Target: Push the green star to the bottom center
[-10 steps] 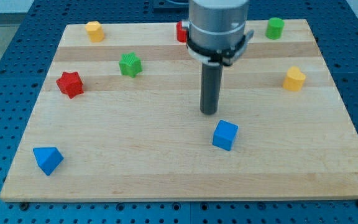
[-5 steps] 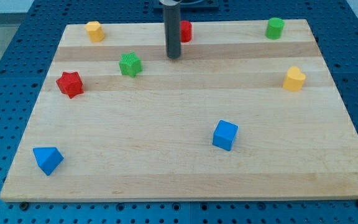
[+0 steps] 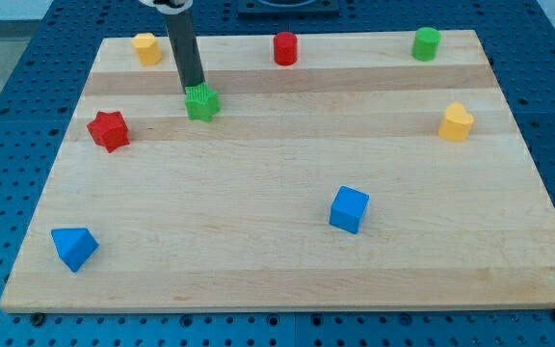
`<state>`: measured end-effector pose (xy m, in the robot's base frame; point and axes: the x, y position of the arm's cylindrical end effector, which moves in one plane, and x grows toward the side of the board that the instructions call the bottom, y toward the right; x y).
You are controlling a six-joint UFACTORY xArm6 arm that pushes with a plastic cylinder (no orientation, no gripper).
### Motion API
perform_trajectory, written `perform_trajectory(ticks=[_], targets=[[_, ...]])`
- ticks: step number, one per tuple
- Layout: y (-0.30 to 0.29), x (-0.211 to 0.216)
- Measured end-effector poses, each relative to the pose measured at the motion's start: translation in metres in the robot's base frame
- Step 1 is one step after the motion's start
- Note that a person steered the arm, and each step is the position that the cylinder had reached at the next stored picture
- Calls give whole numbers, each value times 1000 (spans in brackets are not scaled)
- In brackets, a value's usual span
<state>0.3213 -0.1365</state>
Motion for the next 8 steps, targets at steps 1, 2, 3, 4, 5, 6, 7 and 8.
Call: perform_trajectory(ticks=[1,2,3,4,5,6,7,8], targets=[[1,21],[11,42],[29,54],[51,70],[60,96],[60,119],[60,134],[53,154]])
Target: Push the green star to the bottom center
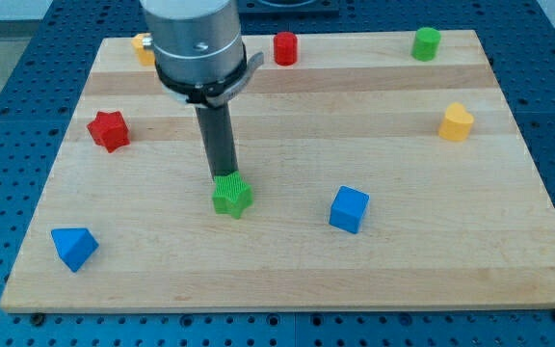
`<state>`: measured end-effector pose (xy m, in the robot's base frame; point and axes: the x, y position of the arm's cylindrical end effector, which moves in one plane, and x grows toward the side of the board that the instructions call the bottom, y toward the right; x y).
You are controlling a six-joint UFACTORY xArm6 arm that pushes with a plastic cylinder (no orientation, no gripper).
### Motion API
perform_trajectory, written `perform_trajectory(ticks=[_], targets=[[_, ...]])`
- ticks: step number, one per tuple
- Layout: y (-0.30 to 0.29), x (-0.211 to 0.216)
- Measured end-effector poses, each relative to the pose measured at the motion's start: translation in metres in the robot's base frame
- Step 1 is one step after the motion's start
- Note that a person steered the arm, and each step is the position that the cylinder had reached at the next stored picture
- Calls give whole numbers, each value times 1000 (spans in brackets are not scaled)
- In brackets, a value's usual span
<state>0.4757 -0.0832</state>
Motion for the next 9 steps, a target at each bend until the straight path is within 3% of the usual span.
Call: perform_trajectory(ticks=[5,9], targets=[[-5,87],[4,71]])
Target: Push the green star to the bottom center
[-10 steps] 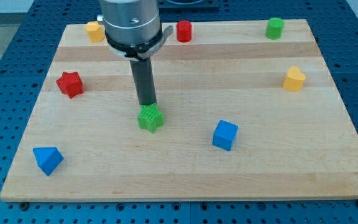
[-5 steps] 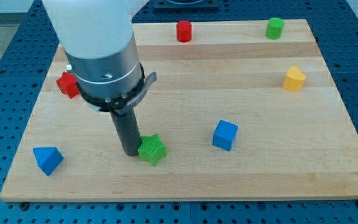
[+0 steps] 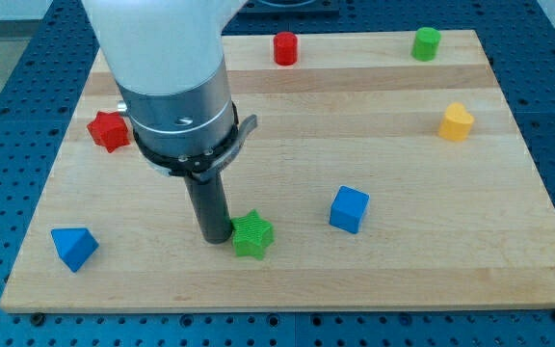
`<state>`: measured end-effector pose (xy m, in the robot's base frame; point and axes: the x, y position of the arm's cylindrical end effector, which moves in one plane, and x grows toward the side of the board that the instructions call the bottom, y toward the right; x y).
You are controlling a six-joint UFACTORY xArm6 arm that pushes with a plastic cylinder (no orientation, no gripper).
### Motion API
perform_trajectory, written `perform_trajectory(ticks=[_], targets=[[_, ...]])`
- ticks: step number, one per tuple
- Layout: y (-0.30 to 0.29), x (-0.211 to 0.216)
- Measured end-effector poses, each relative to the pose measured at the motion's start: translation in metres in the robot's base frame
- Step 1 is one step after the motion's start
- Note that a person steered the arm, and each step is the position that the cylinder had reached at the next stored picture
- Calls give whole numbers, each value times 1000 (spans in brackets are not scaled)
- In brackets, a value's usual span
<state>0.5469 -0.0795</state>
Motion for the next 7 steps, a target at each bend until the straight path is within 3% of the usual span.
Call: perform_trajectory(ticks=[4,7], targets=[[55,7],[65,-21]])
